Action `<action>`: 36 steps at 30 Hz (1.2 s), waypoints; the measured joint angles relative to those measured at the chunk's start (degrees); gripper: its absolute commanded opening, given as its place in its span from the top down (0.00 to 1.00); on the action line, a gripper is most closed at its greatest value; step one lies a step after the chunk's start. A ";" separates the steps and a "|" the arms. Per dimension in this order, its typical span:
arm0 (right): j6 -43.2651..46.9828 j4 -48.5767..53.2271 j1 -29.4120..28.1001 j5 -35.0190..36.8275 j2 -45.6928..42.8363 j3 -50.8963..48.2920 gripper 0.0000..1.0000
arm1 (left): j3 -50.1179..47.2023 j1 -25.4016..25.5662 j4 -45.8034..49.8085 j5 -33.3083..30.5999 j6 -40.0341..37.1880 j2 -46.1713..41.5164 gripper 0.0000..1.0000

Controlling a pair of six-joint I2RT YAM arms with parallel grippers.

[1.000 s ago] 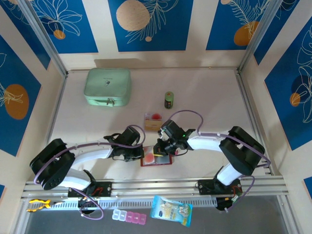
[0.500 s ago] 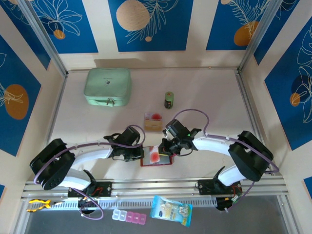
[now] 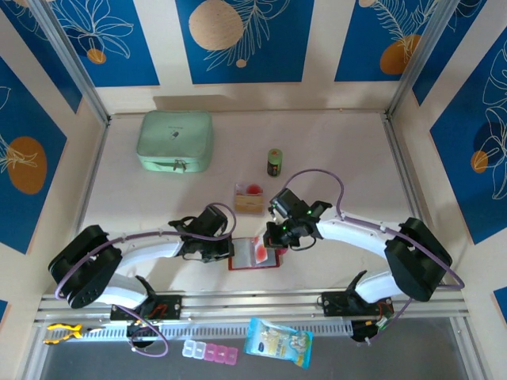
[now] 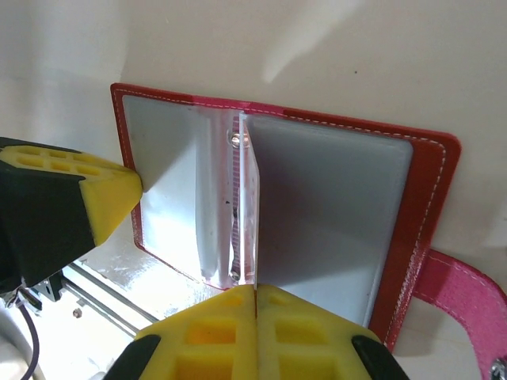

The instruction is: Take the credit cards out of the card holder

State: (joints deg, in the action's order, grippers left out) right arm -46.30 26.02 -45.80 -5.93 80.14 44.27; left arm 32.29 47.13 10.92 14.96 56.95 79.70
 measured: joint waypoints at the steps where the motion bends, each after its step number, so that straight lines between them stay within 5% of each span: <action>1: 0.15 0.70 -0.24 0.39 0.24 0.61 1.00 | 0.00 0.00 0.00 0.00 0.02 0.00 1.00; 11: 0.90 4.24 -3.13 3.37 5.18 5.66 0.98 | -0.76 0.00 -1.31 0.17 0.17 -0.17 1.00; 19: 0.61 5.79 -4.98 4.68 7.48 8.17 0.86 | -1.38 -0.04 -2.19 0.24 0.20 -0.46 1.00; 36: -0.28 6.82 -6.16 6.23 8.35 9.01 0.94 | -1.81 -0.11 -3.21 0.83 0.20 -0.52 1.00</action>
State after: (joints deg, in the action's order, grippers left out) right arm -46.59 32.84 -51.96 0.30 88.49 53.28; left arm 30.48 47.03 7.70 15.79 57.14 79.18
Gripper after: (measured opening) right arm 0.063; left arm 0.044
